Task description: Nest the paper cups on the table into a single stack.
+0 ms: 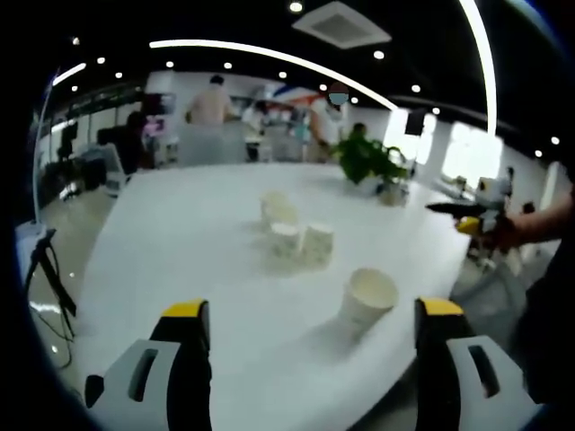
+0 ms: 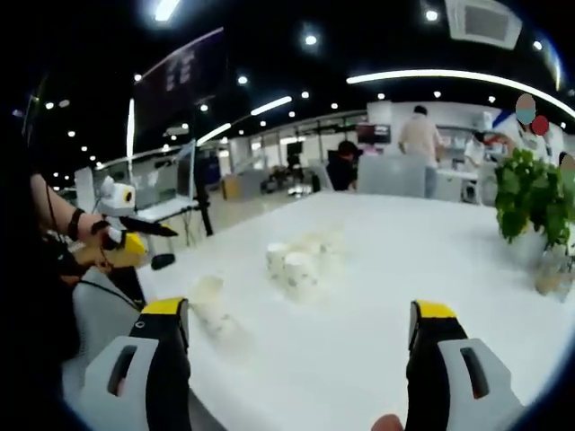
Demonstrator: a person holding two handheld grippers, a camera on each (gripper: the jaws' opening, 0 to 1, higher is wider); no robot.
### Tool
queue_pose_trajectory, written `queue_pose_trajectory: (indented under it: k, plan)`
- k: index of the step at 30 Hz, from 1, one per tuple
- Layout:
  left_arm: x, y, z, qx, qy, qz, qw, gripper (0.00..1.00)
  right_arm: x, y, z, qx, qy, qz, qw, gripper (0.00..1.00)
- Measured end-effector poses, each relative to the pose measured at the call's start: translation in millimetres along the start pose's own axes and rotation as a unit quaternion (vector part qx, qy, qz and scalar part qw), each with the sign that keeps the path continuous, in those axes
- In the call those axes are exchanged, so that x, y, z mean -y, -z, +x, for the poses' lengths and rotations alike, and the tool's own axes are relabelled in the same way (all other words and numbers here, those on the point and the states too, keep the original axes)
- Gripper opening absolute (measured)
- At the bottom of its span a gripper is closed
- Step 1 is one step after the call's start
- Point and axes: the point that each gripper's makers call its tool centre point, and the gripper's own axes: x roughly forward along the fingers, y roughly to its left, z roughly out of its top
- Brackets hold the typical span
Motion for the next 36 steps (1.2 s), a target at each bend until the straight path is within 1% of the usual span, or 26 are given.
queue_pose_trajectory:
  k: [4,6,7,9,13,18,22,24,26,31,36]
  plan:
    - [-3.2,-2.8,2.2,0.002,-0.003,-0.001,1.0,0.94,-0.9,4.4,0.1,-0.009,0.006,-0.01,0.9999,1.0]
    - [-5.3,-3.5,4.4,0.002,-0.005,-0.001,1.0,0.94,-0.5,5.1,-0.1,-0.008,0.009,-0.004,0.9999,1.0]
    - [-6.1,-4.7,6.4,0.005,-0.005,-0.003,1.0,0.94,-0.1,4.7,-0.1,-0.007,0.011,-0.004,0.9999,1.0]
    - [-7.0,-4.3,10.7,0.002,-0.004,-0.002,1.0,0.94,1.1,4.6,0.5,-0.006,0.014,-0.005,0.9999,1.0]
    - [-9.5,-7.5,24.1,-0.001,0.002,0.009,1.0,0.93,2.1,6.8,2.7,-0.01,0.019,-0.004,0.9998,1.0]
    - [-15.7,-9.9,46.4,-0.009,0.009,0.013,0.9998,0.92,-2.5,8.5,4.5,-0.017,0.014,-0.007,0.9997,1.0]
    - [-21.7,-13.0,66.7,-0.009,0.014,0.011,0.9998,0.92,-6.1,12.0,6.9,-0.026,0.009,-0.013,0.9995,1.0]
    - [-21.8,-14.2,74.6,-0.009,0.02,0.015,0.9996,0.92,-7.7,15.1,8.9,-0.034,0.007,-0.01,0.9993,1.0]
    - [-23.5,-16.3,85.7,-0.01,0.027,0.014,0.9995,0.92,-10.3,14.8,9.6,-0.033,0.005,-0.011,0.9994,1.0]
    - [-27.3,-25.6,110.4,-0.008,0.04,0.026,0.9988,0.91,-11.7,17.8,10.7,-0.039,0.006,-0.006,0.9992,1.0]
    - [-28.2,-28.5,131.6,-0.013,0.053,0.034,0.9979,0.91,-17.4,19.7,8.7,-0.044,0.007,-0.001,0.999,1.0]
